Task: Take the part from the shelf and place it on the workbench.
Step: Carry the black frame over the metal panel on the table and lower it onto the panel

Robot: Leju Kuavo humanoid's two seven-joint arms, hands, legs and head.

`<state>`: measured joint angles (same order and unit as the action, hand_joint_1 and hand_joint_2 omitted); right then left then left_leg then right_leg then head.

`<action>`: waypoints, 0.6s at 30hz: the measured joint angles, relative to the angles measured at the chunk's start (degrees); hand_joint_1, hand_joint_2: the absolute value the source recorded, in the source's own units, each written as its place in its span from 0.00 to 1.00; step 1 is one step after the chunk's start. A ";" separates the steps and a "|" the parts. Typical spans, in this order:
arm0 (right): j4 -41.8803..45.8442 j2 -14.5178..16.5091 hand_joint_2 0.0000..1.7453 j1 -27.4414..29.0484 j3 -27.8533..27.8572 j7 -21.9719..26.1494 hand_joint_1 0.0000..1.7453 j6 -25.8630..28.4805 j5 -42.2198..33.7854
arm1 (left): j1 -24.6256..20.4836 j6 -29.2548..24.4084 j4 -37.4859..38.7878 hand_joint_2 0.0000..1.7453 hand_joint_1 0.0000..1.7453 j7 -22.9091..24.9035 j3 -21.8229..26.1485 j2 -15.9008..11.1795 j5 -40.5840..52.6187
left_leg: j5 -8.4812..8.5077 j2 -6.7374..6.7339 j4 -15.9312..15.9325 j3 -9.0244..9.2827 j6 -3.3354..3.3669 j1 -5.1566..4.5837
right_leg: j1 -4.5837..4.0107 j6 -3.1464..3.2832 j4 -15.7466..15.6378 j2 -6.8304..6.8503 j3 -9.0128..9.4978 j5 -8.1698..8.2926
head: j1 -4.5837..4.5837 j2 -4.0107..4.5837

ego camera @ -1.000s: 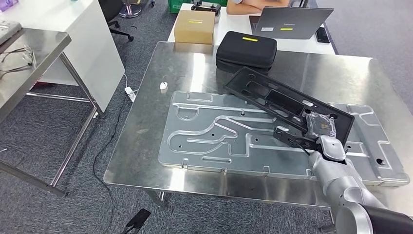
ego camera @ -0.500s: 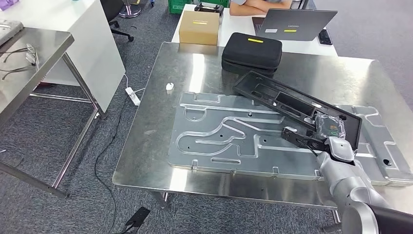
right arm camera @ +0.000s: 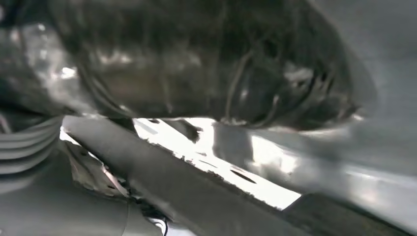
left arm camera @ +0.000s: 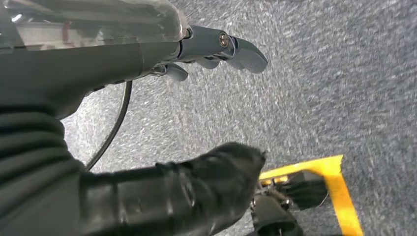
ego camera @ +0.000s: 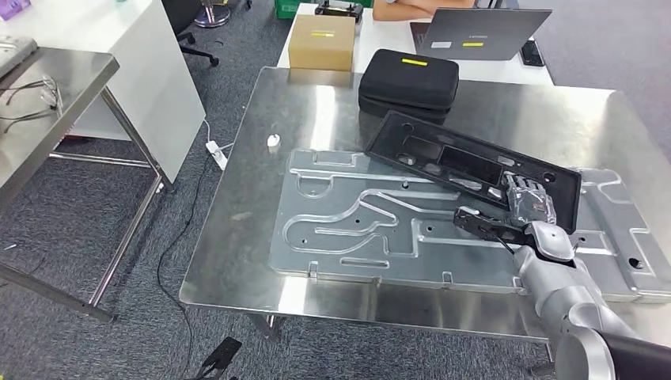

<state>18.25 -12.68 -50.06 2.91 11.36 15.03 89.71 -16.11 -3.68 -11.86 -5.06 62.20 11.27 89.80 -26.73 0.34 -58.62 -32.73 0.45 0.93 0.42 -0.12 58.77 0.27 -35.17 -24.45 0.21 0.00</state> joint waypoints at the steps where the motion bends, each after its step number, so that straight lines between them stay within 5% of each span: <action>1: 0.04 0.02 0.00 -0.03 -0.01 0.07 0.00 0.01 0.01 | -0.02 -0.01 0.00 0.00 0.00 0.02 0.00 -0.02 0.07 | -0.48 -0.01 -0.50 -0.17 -0.25 -0.01 | 0.17 0.28 -0.29 0.07 0.21 0.09 | -0.01 0.00; 5: 0.10 0.16 0.00 0.02 0.00 0.11 0.00 -0.07 0.13 | -0.02 -0.10 -0.01 0.00 0.00 0.08 0.00 -0.12 0.18 | -6.20 -0.04 -12.15 -5.84 -0.80 0.04 | 0.31 1.21 -0.71 0.45 0.50 0.16 | 0.09 0.00; 7: 0.09 0.23 0.00 0.10 0.00 0.15 0.00 -0.14 0.07 | 0.19 -0.10 -0.01 0.00 0.00 0.08 0.00 -0.14 0.18 | -6.40 -0.06 -15.66 -7.79 -1.04 0.13 | 0.29 1.24 -0.46 0.46 0.38 0.11 | 0.08 0.00; 10: 0.09 0.25 0.00 0.12 -0.01 0.27 0.00 -0.19 -0.07 | 0.19 -0.09 -0.01 0.00 0.00 -0.07 0.00 -0.24 0.18 | -1.19 -0.13 -6.80 -3.65 -1.09 0.37 | 0.38 0.78 0.34 0.40 0.20 -0.20 | 0.08 0.00; 12: 0.10 0.19 0.00 0.04 0.00 0.32 0.00 -0.23 -0.14 | 0.07 -0.10 -0.01 0.00 0.00 -0.21 0.00 -0.27 0.19 | 0.26 -0.08 -1.72 -1.26 -0.62 0.29 | 0.18 0.15 0.87 0.38 -0.08 -0.39 | -0.01 0.00; 16: 0.11 0.00 0.00 -0.17 0.02 0.56 0.00 -0.83 -0.26 | 0.05 -0.23 -0.01 0.00 0.00 -0.16 0.00 -0.35 0.21 | 0.86 -0.11 -0.52 -1.14 0.92 0.10 | 0.38 -1.23 1.14 0.26 -0.55 -0.47 | -0.11 0.00; 18: 0.11 -0.27 0.00 -0.56 0.02 0.86 0.00 -1.64 -0.39 | -0.05 -0.31 -0.01 0.00 0.00 -0.16 0.00 -0.37 0.21 | 1.37 -0.20 -0.06 -1.21 1.60 0.26 | 0.55 -1.69 5.01 0.11 -2.33 -3.06 | -0.13 0.00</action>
<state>18.36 -12.96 -50.62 2.93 12.22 13.38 89.32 -16.16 -3.98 -11.87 -5.22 62.20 10.91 90.02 -25.36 0.14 -58.68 -33.94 2.05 1.19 0.96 -1.81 63.78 0.38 -37.50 -27.51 0.08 0.00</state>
